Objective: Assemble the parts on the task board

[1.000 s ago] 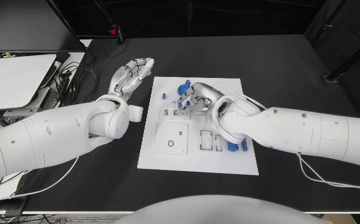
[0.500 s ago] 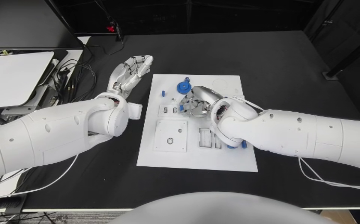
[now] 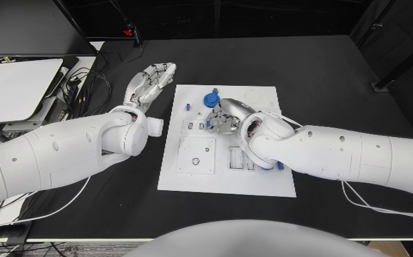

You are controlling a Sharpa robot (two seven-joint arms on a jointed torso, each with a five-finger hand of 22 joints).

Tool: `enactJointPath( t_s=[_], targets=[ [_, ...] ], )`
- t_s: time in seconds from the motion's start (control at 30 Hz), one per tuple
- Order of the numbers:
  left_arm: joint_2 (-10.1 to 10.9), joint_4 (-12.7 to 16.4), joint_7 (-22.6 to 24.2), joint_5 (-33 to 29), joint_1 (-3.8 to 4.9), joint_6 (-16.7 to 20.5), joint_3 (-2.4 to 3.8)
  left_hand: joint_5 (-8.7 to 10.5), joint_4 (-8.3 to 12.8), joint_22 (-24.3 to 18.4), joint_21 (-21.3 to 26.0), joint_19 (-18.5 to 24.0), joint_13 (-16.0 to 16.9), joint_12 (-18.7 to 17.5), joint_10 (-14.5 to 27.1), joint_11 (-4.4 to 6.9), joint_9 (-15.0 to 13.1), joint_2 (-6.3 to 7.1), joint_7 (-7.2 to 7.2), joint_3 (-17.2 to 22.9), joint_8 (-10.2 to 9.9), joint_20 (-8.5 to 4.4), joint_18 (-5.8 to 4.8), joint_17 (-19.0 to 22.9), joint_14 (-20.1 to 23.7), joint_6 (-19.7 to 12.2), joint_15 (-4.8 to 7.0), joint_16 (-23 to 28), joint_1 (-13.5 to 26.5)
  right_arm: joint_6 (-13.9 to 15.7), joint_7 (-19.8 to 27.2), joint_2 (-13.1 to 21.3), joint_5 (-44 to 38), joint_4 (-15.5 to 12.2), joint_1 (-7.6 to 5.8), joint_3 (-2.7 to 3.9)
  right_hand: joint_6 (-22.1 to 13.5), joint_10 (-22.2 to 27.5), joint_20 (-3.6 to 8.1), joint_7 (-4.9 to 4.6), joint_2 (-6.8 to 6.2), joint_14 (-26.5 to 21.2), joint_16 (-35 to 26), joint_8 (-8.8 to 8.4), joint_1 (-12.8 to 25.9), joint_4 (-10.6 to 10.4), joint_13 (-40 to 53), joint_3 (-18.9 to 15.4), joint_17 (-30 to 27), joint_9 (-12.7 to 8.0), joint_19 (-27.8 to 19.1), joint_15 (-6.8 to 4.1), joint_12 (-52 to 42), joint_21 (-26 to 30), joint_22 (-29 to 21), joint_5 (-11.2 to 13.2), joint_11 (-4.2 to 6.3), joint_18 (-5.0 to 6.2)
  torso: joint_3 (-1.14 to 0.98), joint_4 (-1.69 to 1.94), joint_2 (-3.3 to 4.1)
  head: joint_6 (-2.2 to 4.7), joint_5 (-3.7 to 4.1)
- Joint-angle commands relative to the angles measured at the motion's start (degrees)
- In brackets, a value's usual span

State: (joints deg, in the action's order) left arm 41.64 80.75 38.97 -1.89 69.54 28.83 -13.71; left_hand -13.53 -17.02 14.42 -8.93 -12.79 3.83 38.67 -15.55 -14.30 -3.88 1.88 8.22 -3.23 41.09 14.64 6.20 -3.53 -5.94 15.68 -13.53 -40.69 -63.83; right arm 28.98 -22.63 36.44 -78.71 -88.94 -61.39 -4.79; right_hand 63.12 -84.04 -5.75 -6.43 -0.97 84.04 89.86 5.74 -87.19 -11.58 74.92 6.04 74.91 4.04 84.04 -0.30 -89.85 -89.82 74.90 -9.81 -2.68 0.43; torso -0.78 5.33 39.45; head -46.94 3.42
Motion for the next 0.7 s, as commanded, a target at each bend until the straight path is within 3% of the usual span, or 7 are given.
enactJointPath(
  t_s=[0.03, 0.3, 0.4, 0.57, 0.63, 0.7],
  targets=[
    [-0.06, 0.0, 15.46, 0.12, 0.08, -0.35, 0.06, -0.26, 0.13, 0.07, -0.36, -0.11, -0.1, 0.18, -0.15, -0.42, 0.09, -0.7, 8.67, 0.28, 0.28, 0.36, -0.89, -0.09, -0.04, 0.18, -0.26, -0.22, 0.07, -0.53, -0.43, -0.04, -1.13, 0.03, -0.03, 0.0, 0.41, -5.96, -0.52, -0.19, -0.97, 5.96, 0.14, -0.41, 0.02, 0.29, 15.08, -0.21, 15.09, 0.01, 5.96, 0.29, -0.15, -0.18, 15.1, 0.34, -0.28, -0.43, 0.08, -0.05, -0.02, 0.08, 0.06],
    [-0.05, 0.0, 15.41, 0.12, 0.08, -0.42, 0.06, -0.26, 0.13, 0.07, -0.36, -0.11, -0.1, 0.18, -0.15, -0.42, 0.09, -0.7, 8.67, 0.28, 0.28, 0.36, -0.89, -0.09, -0.04, 0.18, -0.26, -0.22, 0.07, -1.14, -0.34, -0.21, -1.35, 0.19, -0.02, 0.0, -0.38, -5.96, -0.62, -0.41, -2.01, 5.96, 0.14, -1.16, 0.11, 0.81, 15.08, -0.55, 15.09, -0.16, 5.96, 0.4, -0.15, -0.18, 15.1, 0.47, -0.45, -0.43, 0.02, -0.02, -0.03, 0.17, 0.14],
    [-0.02, -0.01, 15.4, 0.12, 0.08, -0.4, 0.06, -0.26, 0.13, 0.07, -0.36, -0.11, -0.1, 0.18, -0.15, -0.42, 0.09, -0.7, 8.67, 0.28, 0.28, 0.36, -0.89, -0.09, -0.04, 0.18, -0.26, -0.22, 0.07, -1.35, -0.05, -0.3, -1.56, 0.24, -0.02, 0.0, -1.15, -5.96, -0.77, -0.56, -3.67, 5.96, 0.14, -1.75, 0.6, 0.89, 15.08, -0.94, 15.09, -0.22, 5.96, 0.56, -0.15, -0.18, 15.1, -0.33, -0.63, -0.43, 0.02, -0.02, -0.02, 0.13, 0.15],
    [0.04, 0.01, 15.38, 0.12, 0.08, -0.42, 0.06, -0.31, 0.14, 0.1, -0.42, -0.1, -0.09, 0.24, -0.18, -0.44, 0.08, -0.88, 8.68, 0.29, 0.3, 0.38, -0.91, -0.11, -0.1, 0.21, -0.29, -0.47, 0.02, -1.68, 0.44, -0.57, -2.88, 0.36, -0.02, 0.0, -2.48, -5.96, -0.9, -0.47, -7.72, 5.96, 0.14, -2.07, 0.98, -0.24, 15.08, -0.74, 15.09, -0.23, 5.96, 0.6, -0.15, -0.18, 15.1, -1.73, -0.58, -0.43, 0.05, -0.12, 0.0, 0.1, 0.07],
    [0.1, 0.04, 15.36, 0.12, 0.08, -0.43, 0.06, -0.32, 0.15, 0.12, -0.43, -0.11, -0.09, 0.26, -0.21, -0.45, 0.08, -0.93, 8.68, 0.29, 0.31, 0.38, -0.91, -0.11, -0.11, 0.24, -0.3, -0.48, 0.0, -1.46, 0.61, -0.66, -3.77, 0.36, -0.02, 0.0, -2.91, -5.96, -0.87, -0.37, -9.46, 5.96, 0.14, -2.01, 1.5, -1.95, 15.08, -1.4, 15.09, -0.18, 5.96, 0.53, -0.15, -0.18, 15.1, -1.23, -0.45, -0.43, 0.06, -0.07, 0.0, 0.12, 0.08],
    [0.19, 0.1, 15.37, 0.12, 0.08, -0.42, 0.06, -0.32, 0.15, 0.12, -0.44, -0.1, -0.08, 0.29, -0.25, -0.45, 0.07, -0.95, 8.68, 0.29, 0.33, 0.39, -0.92, -0.12, -0.13, 0.27, -0.32, -0.52, -0.01, -1.14, 0.76, -0.7, -4.33, 0.35, -0.02, 0.0, -3.55, -5.96, -0.8, -0.39, -10.33, 5.96, 0.14, -2.09, 1.84, -3.32, 15.08, -2.39, 15.09, -0.21, 5.96, 0.48, -0.15, -0.18, 15.1, -0.75, -0.46, -0.43, 0.06, -0.06, -0.02, 0.11, 0.08]
  ],
)
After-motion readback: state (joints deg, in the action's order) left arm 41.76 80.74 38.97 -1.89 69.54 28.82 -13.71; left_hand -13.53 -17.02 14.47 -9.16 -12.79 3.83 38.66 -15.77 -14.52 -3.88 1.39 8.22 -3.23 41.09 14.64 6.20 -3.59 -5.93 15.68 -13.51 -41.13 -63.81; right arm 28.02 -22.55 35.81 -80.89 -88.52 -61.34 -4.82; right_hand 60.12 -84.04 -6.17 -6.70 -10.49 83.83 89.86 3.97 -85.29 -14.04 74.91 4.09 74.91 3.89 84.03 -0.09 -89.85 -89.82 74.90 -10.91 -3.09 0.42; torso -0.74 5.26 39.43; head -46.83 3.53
